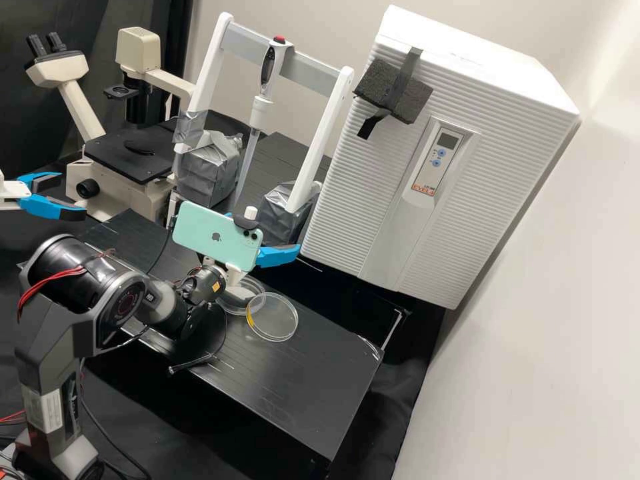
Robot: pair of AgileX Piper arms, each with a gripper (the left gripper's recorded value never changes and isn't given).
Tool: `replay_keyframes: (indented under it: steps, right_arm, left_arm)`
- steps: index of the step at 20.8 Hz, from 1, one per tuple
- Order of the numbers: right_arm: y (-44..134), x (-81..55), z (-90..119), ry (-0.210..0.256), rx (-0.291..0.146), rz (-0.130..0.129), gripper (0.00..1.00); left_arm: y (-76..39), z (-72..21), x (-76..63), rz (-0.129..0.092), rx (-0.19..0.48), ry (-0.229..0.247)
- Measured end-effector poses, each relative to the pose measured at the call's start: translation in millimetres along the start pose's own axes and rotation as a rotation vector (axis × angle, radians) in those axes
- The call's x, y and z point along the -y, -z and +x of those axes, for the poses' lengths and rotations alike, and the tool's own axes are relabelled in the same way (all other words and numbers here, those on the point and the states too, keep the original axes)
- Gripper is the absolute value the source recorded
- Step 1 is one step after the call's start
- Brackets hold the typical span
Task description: Open the bottle
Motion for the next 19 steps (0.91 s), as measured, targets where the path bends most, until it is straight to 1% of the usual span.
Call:
replay_keyframes:
  steps: [2, 3, 4, 5, 8, 10, 11, 14, 15, 17, 19]
  right_arm:
    - [0.0, 0.0, 0.0, 0.0, 0.0, 0.0, 1.0]
    - [0.0, 0.0, 0.0, 0.0, 0.0, 0.0, 1.0]
    - [0.0, 0.0, 0.0, 0.0, 0.0, 0.0, 1.0]
    - [0.0, 0.0, 0.0, 0.0, 0.0, 0.0, 1.0]
    - [0.0, 0.0, 0.0, 0.0, 0.0, 0.0, 1.0]
    - [2.3, -2.4, -2.9, -0.007, -0.006, 0.0, 1.0]
    - [5.4, -3.6, -4.6, -0.012, -0.017, 0.0, 1.0]
    - [18.8, -3.7, -9.0, -0.022, -0.072, 0.001, 1.0]
    - [22.1, -1.2, -10.8, -0.016, -0.087, 0.002, 1.0]
    - [30.3, 2.5, -13.1, -0.006, -0.122, 0.002, 1.0]
    - [35.1, 7.7, -15.4, 0.01, -0.14, -0.005, 1.0]
  left_arm:
    - [-1.1, 0.0, 0.8, 0.008, 0.012, 0.009]
    - [-1.2, -0.4, 1.2, 0.016, 0.02, 0.015]
    - [-1.1, -0.7, 1.3, 0.033, 0.022, 0.017]
    - [-1.2, -0.7, 1.3, 0.037, 0.023, 0.018]
    - [-1.3, -0.7, 1.4, 0.038, 0.024, 0.018]
    - [-1.5, -0.7, 1.5, 0.039, 0.026, 0.02]
    - [-1.5, -0.3, 1.1, 0.041, 0.028, 0.019]
    - [-1.5, 0.0, 0.8, 0.043, 0.03, 0.019]
    - [-1.5, 0.0, 0.8, 0.046, 0.03, 0.019]
    - [-0.8, 0.8, 1.3, 0.064, 0.029, 0.02]
    - [-0.1, 1.1, 2.5, 0.061, 0.028, 0.025]
